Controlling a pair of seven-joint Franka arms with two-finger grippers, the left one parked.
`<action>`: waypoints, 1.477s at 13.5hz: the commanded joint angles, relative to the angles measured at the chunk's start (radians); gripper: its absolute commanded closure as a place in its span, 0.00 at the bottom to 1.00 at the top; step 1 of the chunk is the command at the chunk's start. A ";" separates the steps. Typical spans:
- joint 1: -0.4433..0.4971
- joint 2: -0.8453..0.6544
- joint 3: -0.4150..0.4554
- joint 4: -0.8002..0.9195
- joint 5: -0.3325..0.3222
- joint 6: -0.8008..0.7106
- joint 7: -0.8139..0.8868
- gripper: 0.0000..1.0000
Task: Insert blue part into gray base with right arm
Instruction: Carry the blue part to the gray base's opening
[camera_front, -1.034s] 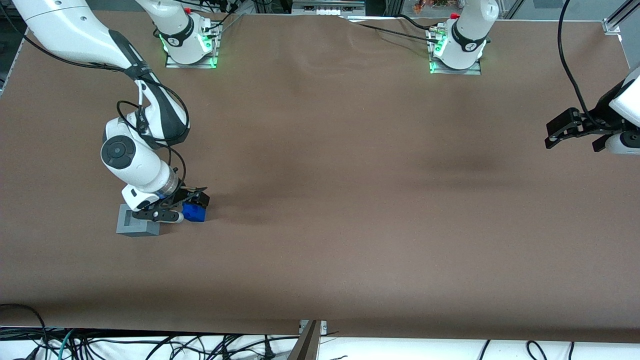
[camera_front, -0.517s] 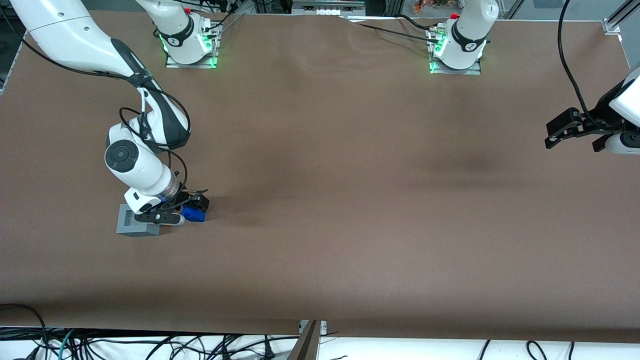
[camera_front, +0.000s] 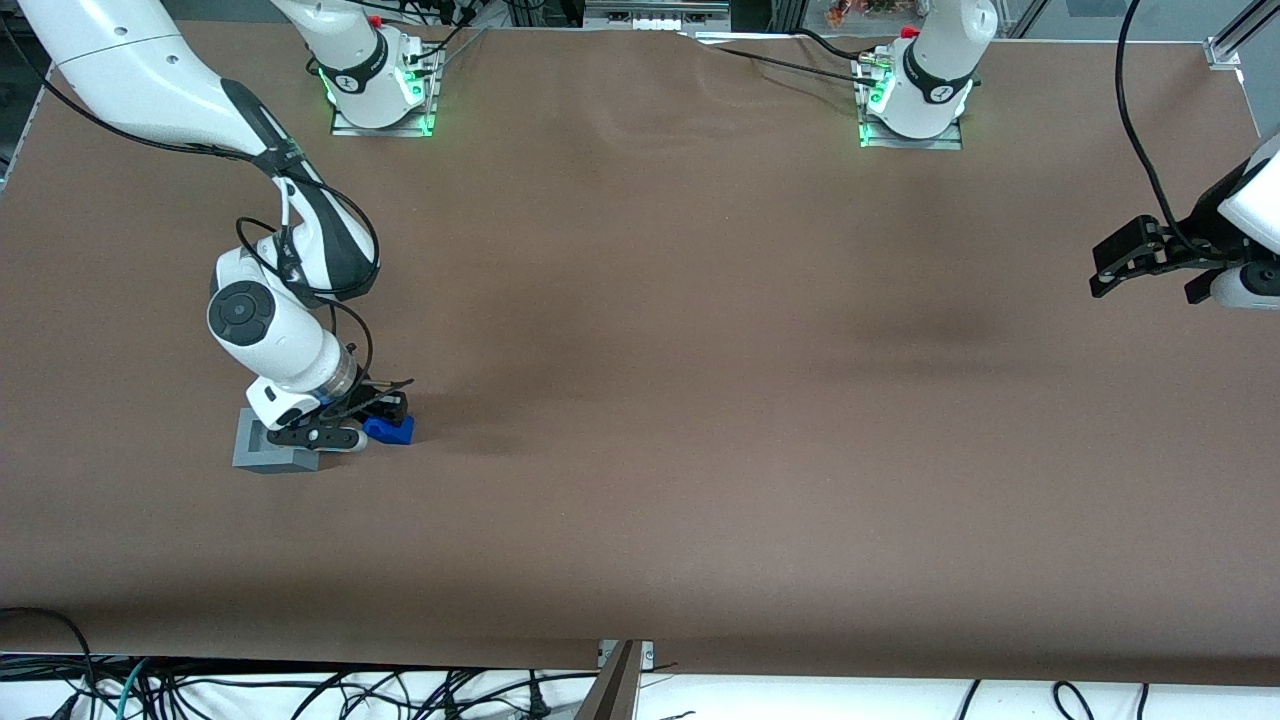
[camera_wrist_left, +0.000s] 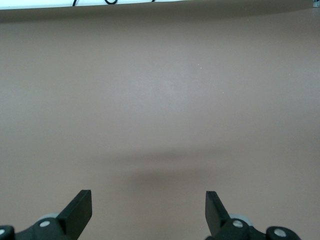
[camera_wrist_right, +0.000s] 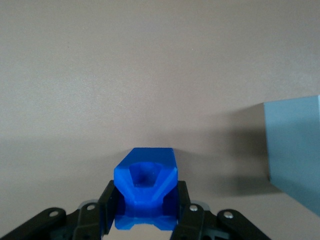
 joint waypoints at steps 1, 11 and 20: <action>-0.006 -0.038 0.001 0.042 -0.007 -0.079 -0.044 0.71; -0.058 -0.052 -0.109 0.302 0.183 -0.458 -0.593 0.69; -0.069 0.006 -0.138 0.347 0.185 -0.435 -0.601 0.69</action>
